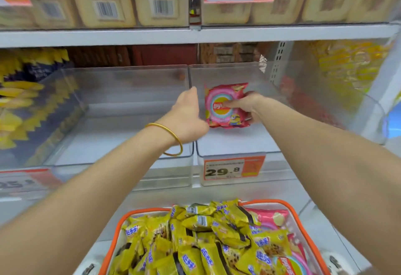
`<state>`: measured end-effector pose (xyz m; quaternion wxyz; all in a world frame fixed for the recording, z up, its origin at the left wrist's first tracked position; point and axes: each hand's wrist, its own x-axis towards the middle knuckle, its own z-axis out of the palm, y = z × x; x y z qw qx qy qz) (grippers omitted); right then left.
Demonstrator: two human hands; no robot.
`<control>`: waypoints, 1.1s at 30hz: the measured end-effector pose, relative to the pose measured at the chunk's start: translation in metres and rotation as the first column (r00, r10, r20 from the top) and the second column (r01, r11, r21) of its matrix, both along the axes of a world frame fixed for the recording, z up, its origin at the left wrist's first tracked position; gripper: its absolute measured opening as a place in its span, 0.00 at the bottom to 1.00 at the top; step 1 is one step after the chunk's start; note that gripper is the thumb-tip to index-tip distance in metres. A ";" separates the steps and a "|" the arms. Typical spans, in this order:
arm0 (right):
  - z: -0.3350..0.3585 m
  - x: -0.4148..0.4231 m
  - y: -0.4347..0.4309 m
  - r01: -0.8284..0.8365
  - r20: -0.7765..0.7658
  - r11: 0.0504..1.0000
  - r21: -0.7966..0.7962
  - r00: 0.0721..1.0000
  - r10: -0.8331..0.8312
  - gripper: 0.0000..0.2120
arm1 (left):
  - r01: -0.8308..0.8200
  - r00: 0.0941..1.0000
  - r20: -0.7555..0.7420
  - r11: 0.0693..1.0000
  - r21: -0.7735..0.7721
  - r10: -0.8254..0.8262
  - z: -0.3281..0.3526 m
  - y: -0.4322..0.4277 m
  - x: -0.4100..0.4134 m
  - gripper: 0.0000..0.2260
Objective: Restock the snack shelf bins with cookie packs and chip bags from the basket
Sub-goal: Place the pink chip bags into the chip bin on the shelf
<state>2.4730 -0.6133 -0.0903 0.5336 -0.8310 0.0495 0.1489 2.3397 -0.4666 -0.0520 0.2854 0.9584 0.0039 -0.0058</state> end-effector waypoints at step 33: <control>0.040 -0.192 -0.079 -0.269 0.355 0.889 -0.372 0.843 0.404 0.08 | 0.399 0.758 0.519 0.910 0.112 -0.396 -0.082 -0.038 -0.127 0.14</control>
